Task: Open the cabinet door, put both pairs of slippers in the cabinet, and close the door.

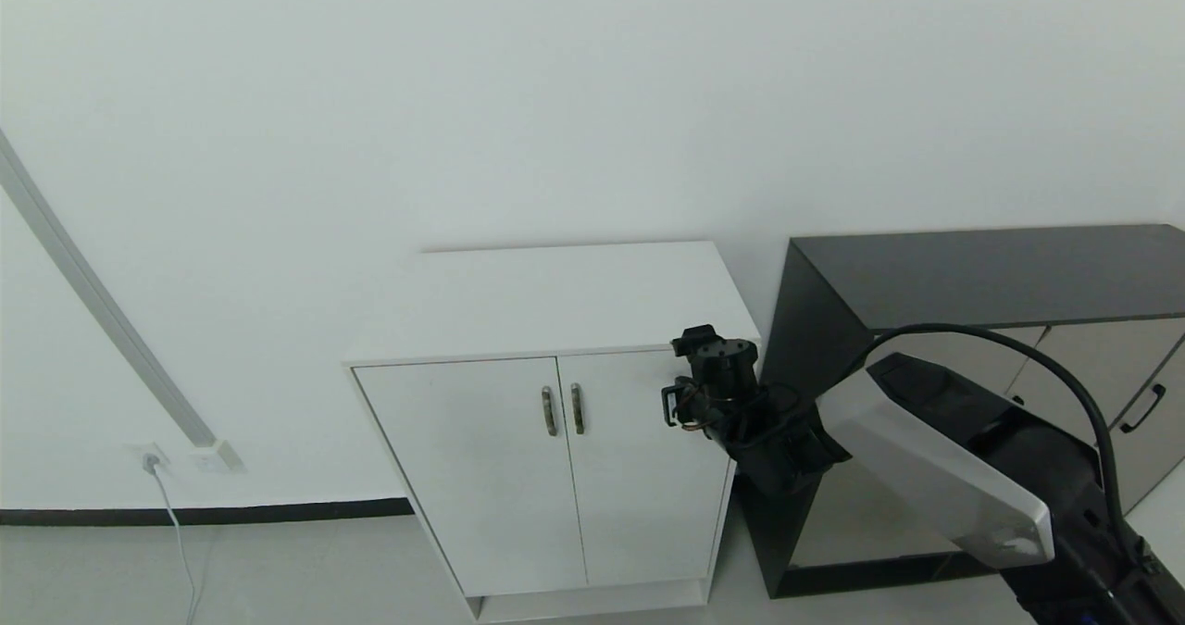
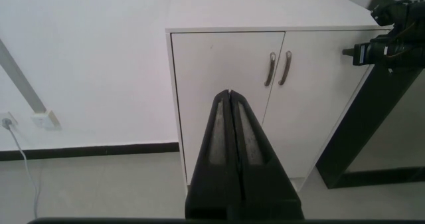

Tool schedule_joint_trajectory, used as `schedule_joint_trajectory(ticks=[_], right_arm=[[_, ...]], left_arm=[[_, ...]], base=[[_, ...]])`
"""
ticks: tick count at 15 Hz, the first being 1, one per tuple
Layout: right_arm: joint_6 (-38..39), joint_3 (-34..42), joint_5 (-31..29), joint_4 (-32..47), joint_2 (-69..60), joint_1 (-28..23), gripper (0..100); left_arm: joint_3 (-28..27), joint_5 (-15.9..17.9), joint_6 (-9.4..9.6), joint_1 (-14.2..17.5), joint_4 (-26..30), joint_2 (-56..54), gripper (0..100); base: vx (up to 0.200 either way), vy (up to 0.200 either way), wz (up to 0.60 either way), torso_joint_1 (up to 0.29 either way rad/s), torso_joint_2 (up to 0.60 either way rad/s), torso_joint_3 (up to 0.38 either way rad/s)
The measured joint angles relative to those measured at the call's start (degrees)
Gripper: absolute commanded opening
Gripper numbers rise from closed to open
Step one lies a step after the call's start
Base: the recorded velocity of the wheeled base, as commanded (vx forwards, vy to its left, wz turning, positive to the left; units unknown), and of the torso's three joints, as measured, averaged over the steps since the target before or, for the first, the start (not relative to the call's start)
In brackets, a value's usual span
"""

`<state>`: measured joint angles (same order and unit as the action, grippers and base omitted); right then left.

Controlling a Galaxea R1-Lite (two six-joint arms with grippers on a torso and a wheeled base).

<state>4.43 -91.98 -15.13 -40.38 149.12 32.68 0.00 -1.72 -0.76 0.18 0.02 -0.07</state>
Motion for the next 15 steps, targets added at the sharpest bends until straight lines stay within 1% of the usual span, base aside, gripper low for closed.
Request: schedule_joint_trajectory(ticks=[10,13,15], right_arm=[[0.1,1.3,-0.2,-1.2,-0.5,0.2,0],[0.1,3.4,-0.2,-2.8,-1.8,0.4,0],[0.1,6.7,-0.4,-4.7,-3.5,0.5,0]], left_arm=[[0.0,0.1,-0.11,0.0,0.0,0.0,0],[0.0,0.1,-0.11,0.0,0.0,0.0,0],[0.0,0.1,-0.11,0.0,0.0,0.0,0]], base=[[0.0,0.0,0.0,0.0,0.0,0.0],[0.0,0.0,0.0,0.0,0.0,0.0],[0.0,0.0,0.0,0.0,0.0,0.0]])
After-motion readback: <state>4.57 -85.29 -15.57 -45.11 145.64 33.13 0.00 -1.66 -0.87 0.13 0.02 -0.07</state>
